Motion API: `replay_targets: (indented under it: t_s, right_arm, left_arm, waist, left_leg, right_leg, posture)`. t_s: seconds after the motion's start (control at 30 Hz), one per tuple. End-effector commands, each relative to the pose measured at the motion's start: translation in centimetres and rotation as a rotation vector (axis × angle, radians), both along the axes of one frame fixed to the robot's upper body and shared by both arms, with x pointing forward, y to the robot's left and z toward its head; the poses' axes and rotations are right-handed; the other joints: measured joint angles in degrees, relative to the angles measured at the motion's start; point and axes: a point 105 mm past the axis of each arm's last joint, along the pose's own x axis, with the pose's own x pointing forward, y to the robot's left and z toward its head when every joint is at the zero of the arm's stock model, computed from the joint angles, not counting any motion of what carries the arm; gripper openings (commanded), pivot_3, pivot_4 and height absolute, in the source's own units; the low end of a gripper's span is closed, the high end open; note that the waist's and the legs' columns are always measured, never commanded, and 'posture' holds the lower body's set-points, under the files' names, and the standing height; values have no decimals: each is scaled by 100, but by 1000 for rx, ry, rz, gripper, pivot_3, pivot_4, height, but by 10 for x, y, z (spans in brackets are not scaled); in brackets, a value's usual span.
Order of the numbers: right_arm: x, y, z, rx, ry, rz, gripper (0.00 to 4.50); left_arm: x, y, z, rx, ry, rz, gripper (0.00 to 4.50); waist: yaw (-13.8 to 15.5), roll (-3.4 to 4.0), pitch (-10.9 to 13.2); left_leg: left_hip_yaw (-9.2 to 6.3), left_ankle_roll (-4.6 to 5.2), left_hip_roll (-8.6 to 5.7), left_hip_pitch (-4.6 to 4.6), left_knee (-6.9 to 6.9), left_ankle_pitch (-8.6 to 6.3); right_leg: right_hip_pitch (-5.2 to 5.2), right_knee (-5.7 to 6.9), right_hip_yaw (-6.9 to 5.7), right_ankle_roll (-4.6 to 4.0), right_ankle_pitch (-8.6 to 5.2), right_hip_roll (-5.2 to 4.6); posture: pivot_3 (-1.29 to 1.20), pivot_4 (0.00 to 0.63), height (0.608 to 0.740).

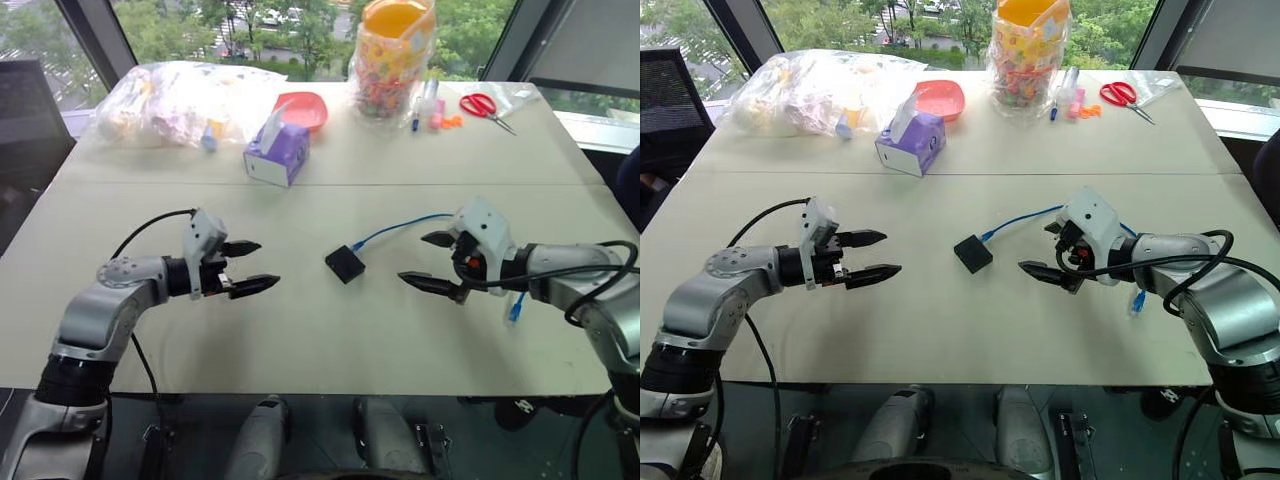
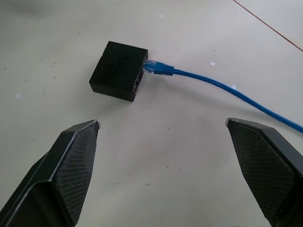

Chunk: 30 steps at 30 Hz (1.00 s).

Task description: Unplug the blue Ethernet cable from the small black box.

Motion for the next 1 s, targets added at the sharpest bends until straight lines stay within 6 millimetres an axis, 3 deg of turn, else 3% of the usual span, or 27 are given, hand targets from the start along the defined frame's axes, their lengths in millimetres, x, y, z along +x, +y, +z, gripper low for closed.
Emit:
replay_targets:
  t_s: [0.03,0.4,0.6,0.83,1.0]
  right_arm:
    - [4,1,15,-6,-57,22,4500]
    - [9,4,17,-47,-66,84,4500]
    - [22,4,29,-63,-97,115,4500]
    - [53,14,30,-141,-140,190,4500]
    - [86,24,15,-267,-184,253,4500]
  left_arm:
    - [-1,1,8,22,-54,-18,4438]
    - [3,1,16,-32,-58,34,4438]
    - [3,-4,16,-47,-65,37,4438]
    - [0,-5,16,-58,-71,52,4438]
    - [0,-5,14,-53,-74,54,4438]
  waist:
    - [-5,0,0]
    - [-16,0,1]
    - [-17,0,1]
    - [-48,1,1]
    - [-54,1,1]
  left_leg:
    - [1,0,0,0,1,0]
    - [2,0,1,2,3,0]
    - [3,0,1,3,6,0]
    - [6,0,1,4,5,0]
    - [10,-1,2,10,5,1]
  right_leg:
    - [0,0,0,0,0,0]
    - [0,3,1,2,3,1]
    - [0,4,1,3,3,1]
    - [-2,7,2,4,4,1]
    - [-2,11,5,3,6,2]
  posture:
    - [0,150,740]
    - [0,150,740]
    - [0,150,740]
    - [0,150,740]
    - [0,150,740]
